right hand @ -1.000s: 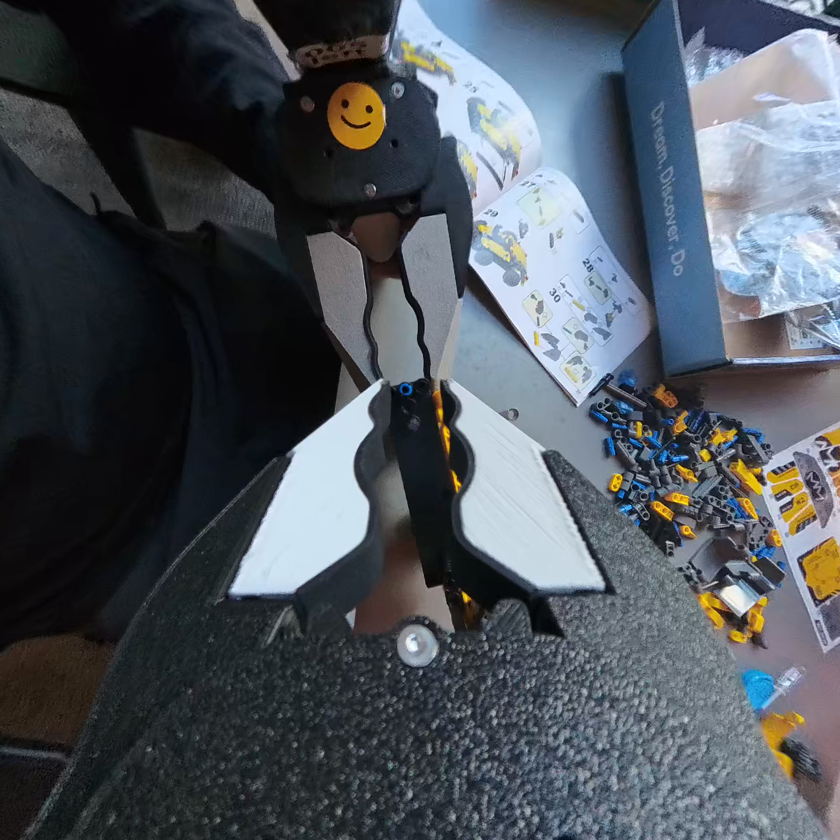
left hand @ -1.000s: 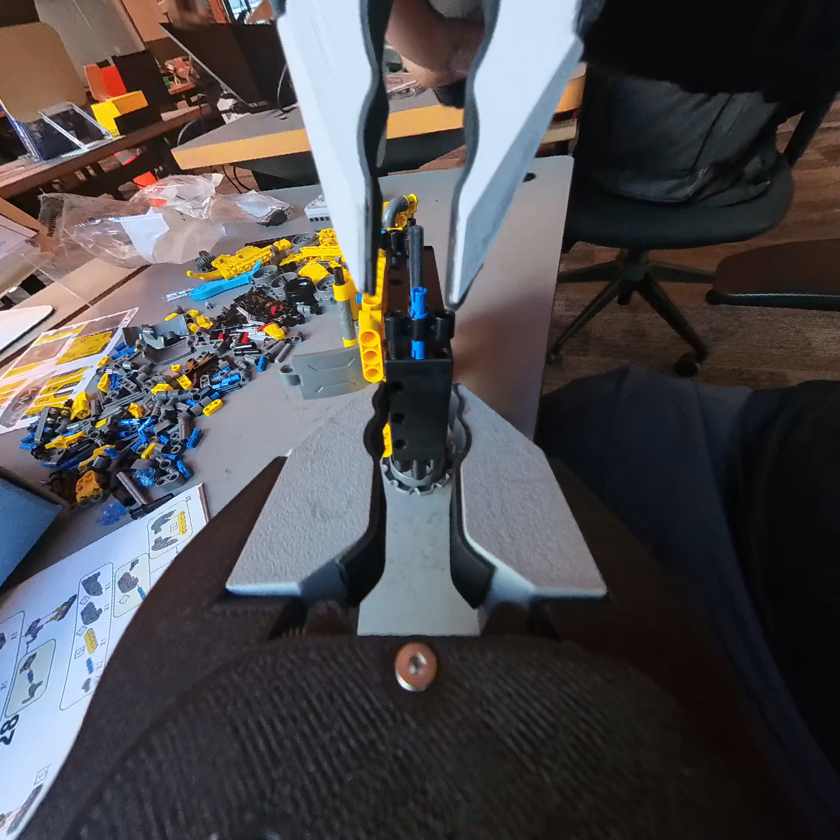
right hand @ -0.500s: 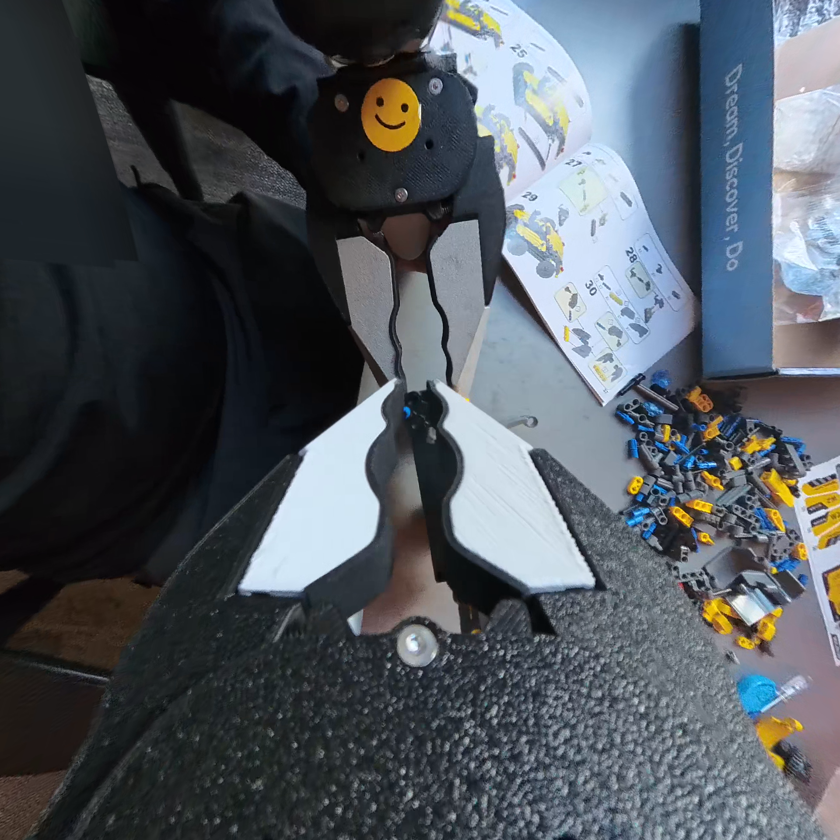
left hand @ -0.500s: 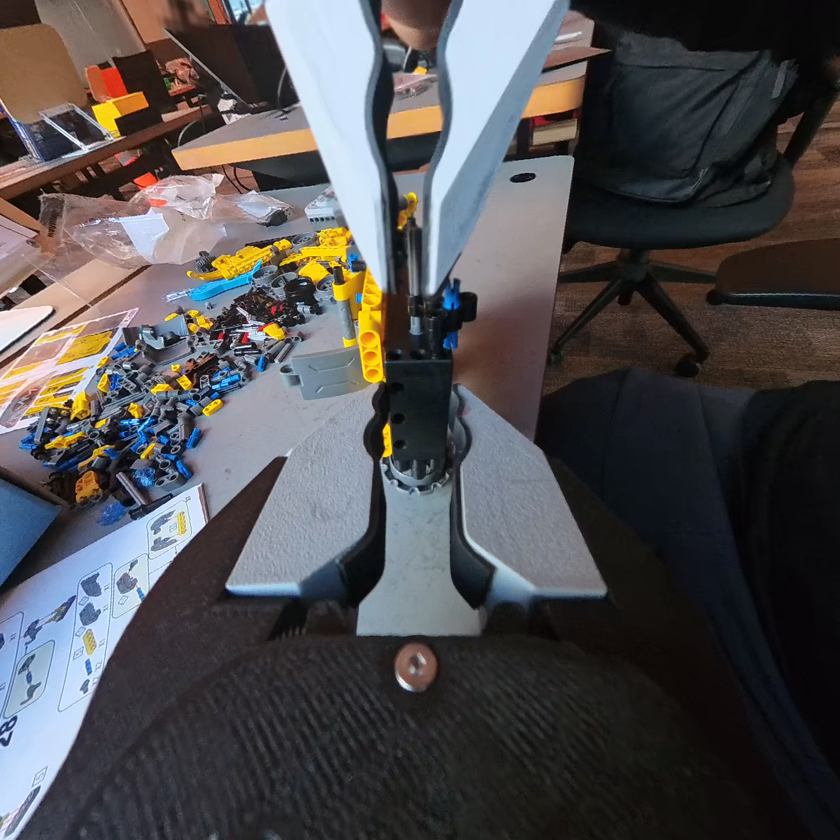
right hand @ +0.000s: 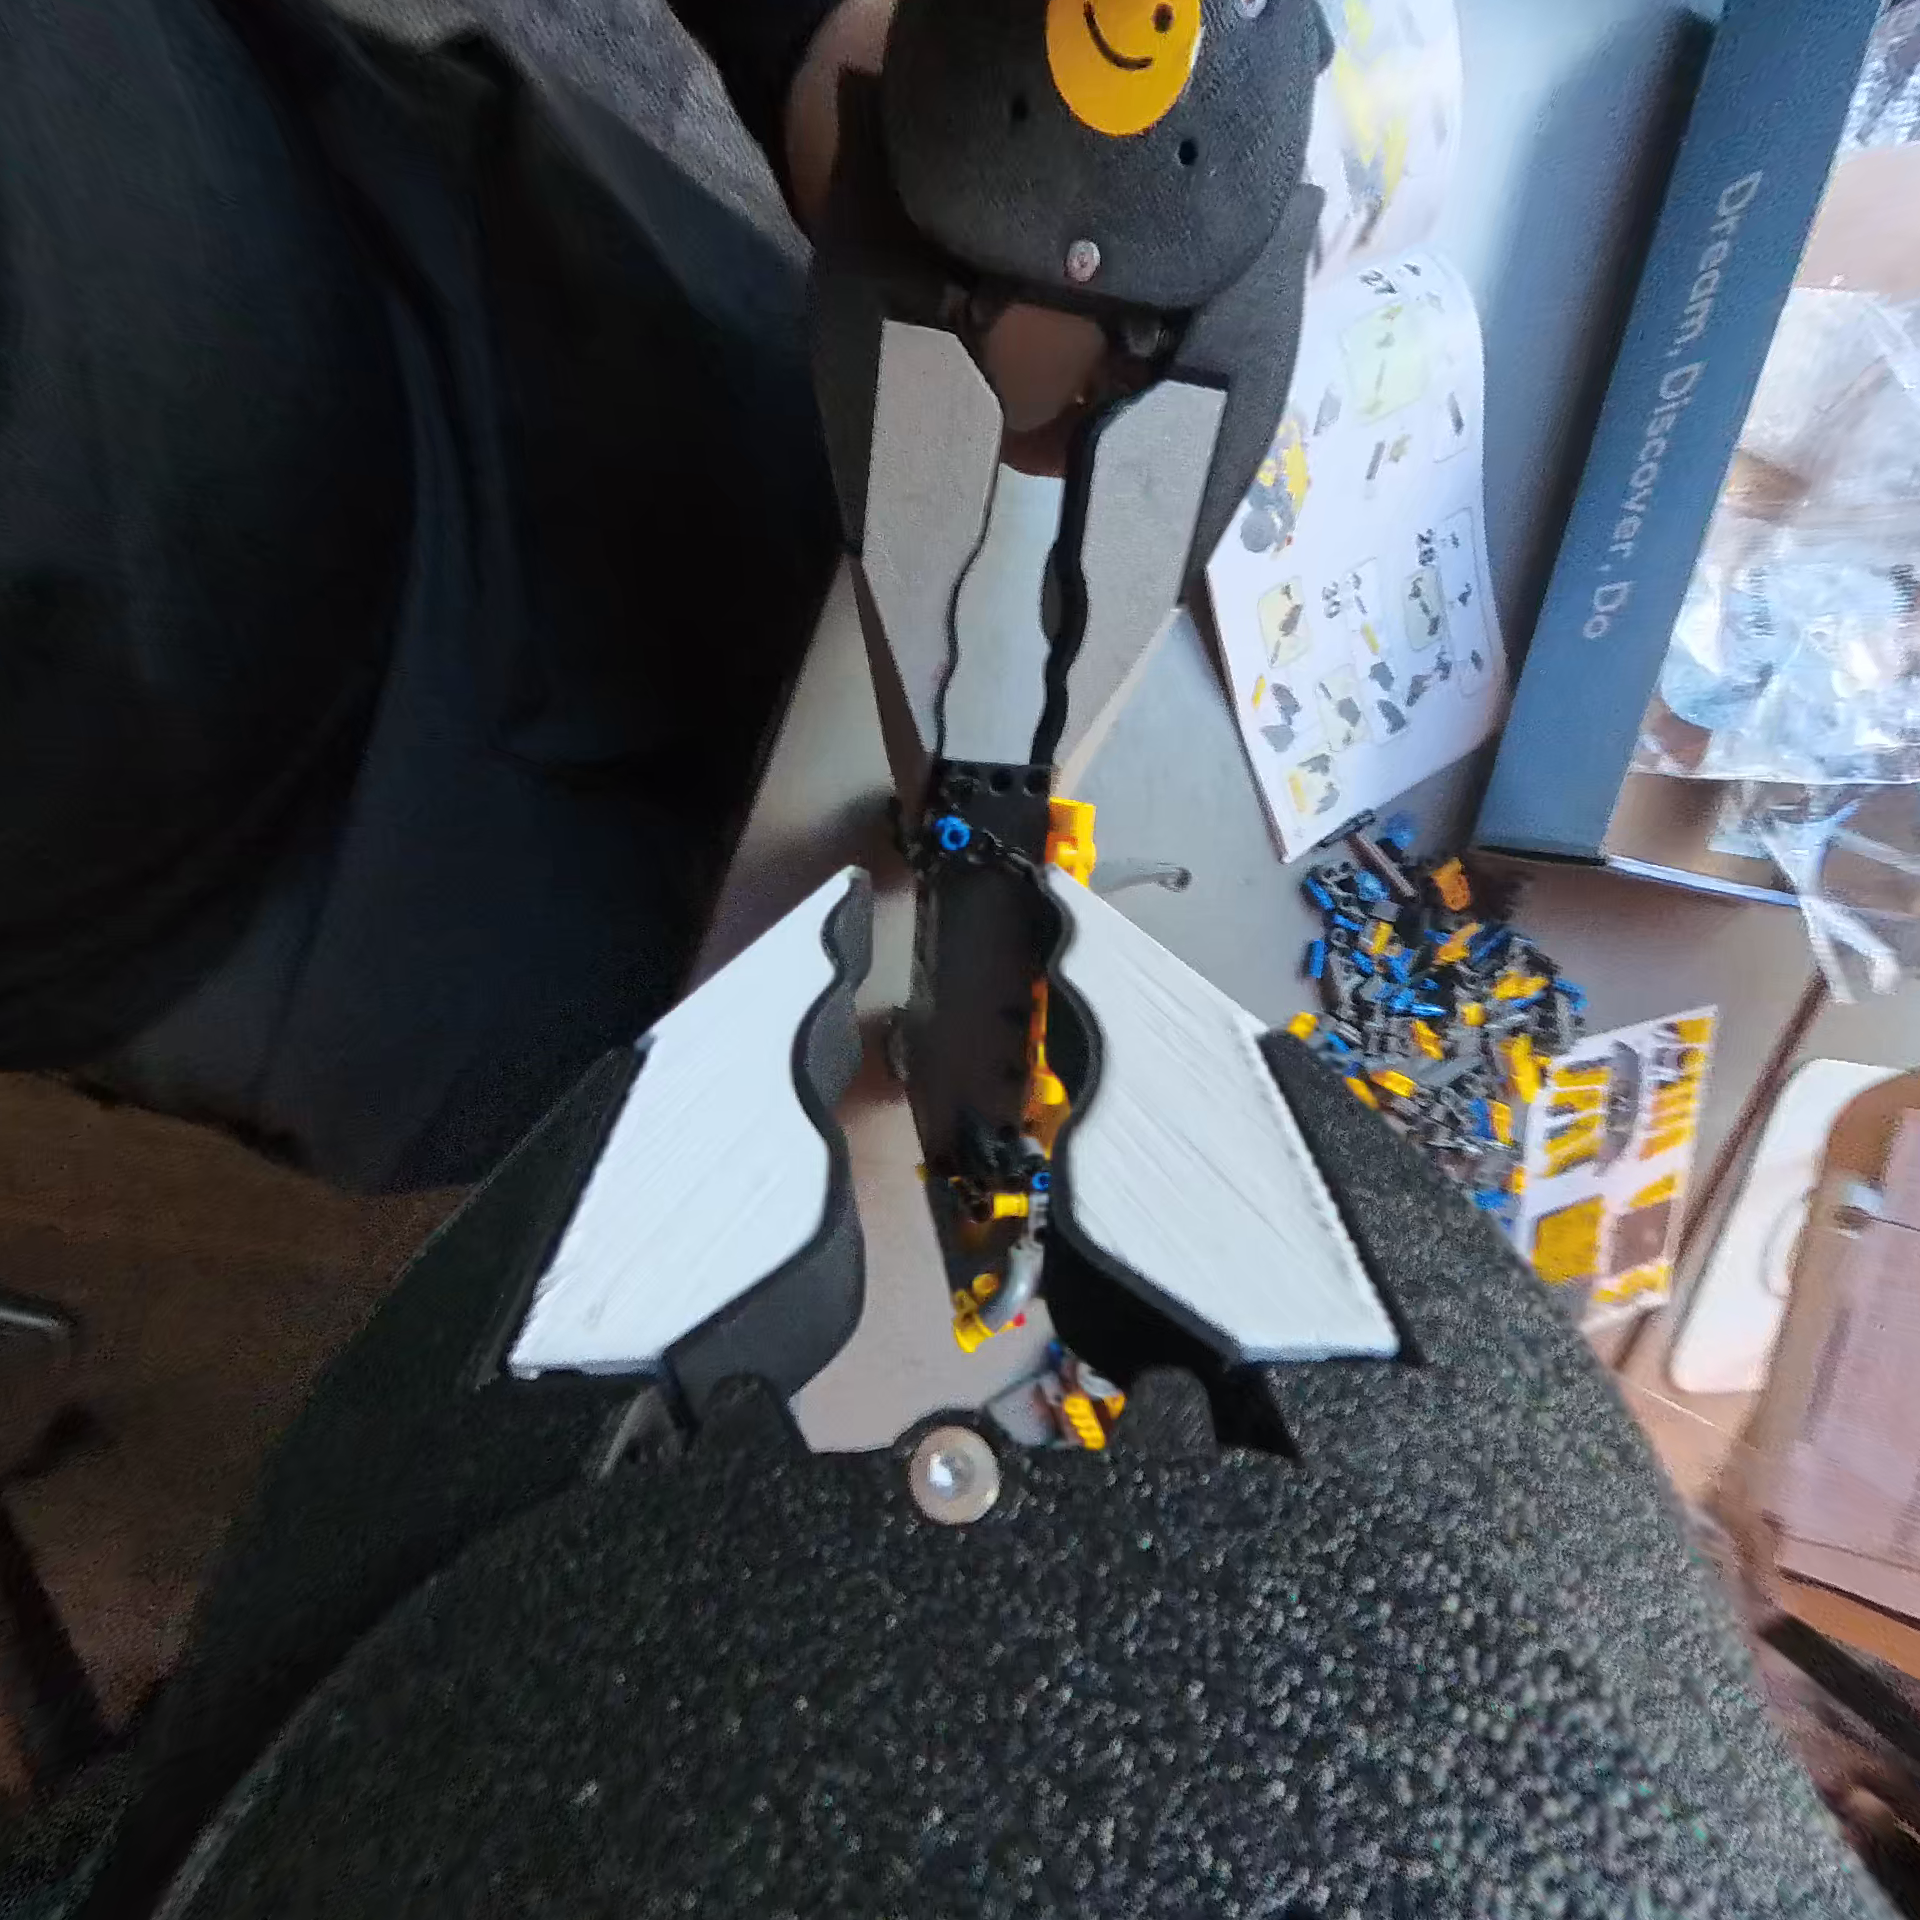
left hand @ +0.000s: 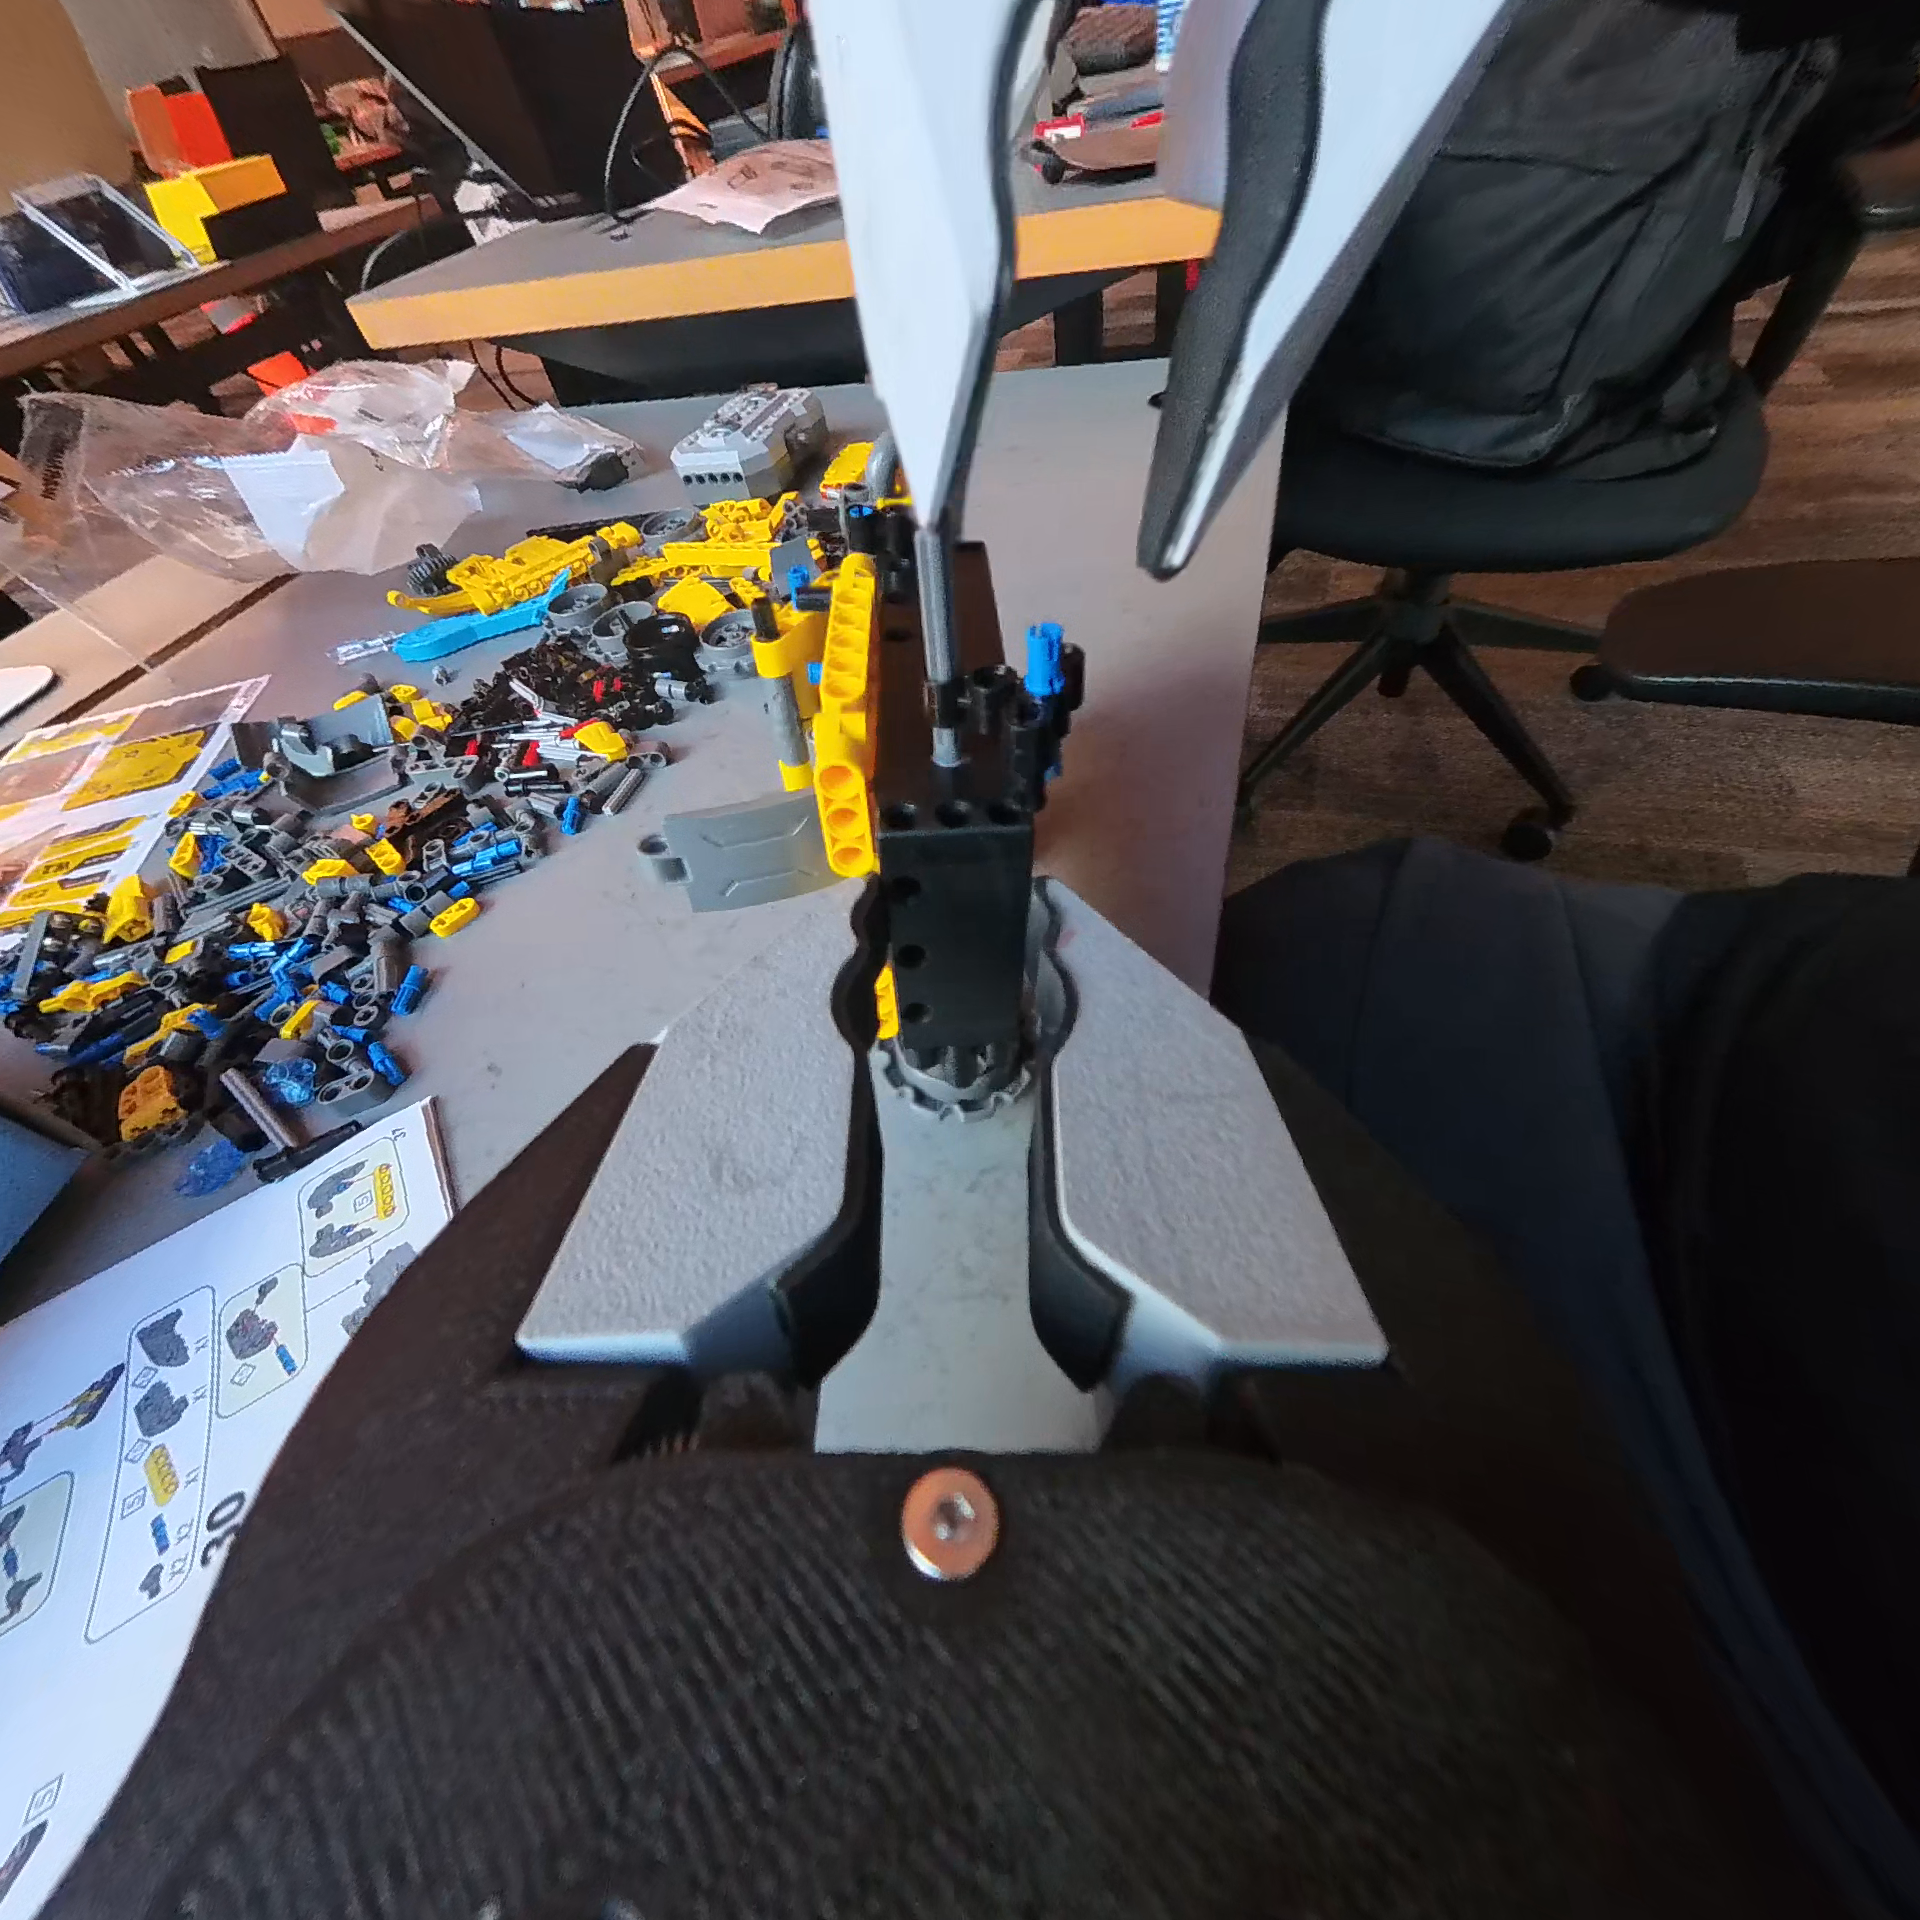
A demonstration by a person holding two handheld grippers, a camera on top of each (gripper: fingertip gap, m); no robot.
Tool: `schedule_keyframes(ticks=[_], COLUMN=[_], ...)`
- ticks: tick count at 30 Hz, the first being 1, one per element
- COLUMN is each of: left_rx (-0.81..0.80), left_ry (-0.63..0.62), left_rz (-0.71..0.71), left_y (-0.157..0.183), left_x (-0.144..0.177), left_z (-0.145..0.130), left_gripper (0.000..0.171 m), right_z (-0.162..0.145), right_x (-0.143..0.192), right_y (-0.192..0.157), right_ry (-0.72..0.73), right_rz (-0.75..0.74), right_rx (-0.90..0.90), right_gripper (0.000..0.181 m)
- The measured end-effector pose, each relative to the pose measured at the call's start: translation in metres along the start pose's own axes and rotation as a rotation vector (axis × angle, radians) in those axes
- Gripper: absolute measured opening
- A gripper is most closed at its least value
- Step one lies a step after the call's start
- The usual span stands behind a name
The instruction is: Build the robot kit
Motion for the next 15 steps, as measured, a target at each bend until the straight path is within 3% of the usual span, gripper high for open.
schedule_keyframes(ticks=[7,15], left_rx=[-0.006,0.002], left_ry=[0.008,0.007], left_rz=[-0.006,-0.012], left_y=[0.002,0.002], left_x=[0.000,-0.001], left_z=[0.001,0.001], left_gripper=[0.023,0.023], right_z=[0.002,0.008], right_x=[-0.011,-0.015], right_y=[0.006,0.007], right_ry=[-0.145,-0.120], right_rz=[-0.073,-0.021], right_rx=[0.117,0.110], right_gripper=[0.031,0.033])
Point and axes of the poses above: each gripper's, where its closed fingertips meet, x back along the fingers, z out of its top, y = z × x across the jaws, the point moved 6 cm from there along x, back along the fingers, and after that the axes turned 5 degrees about -y, right-handed, at the moved point
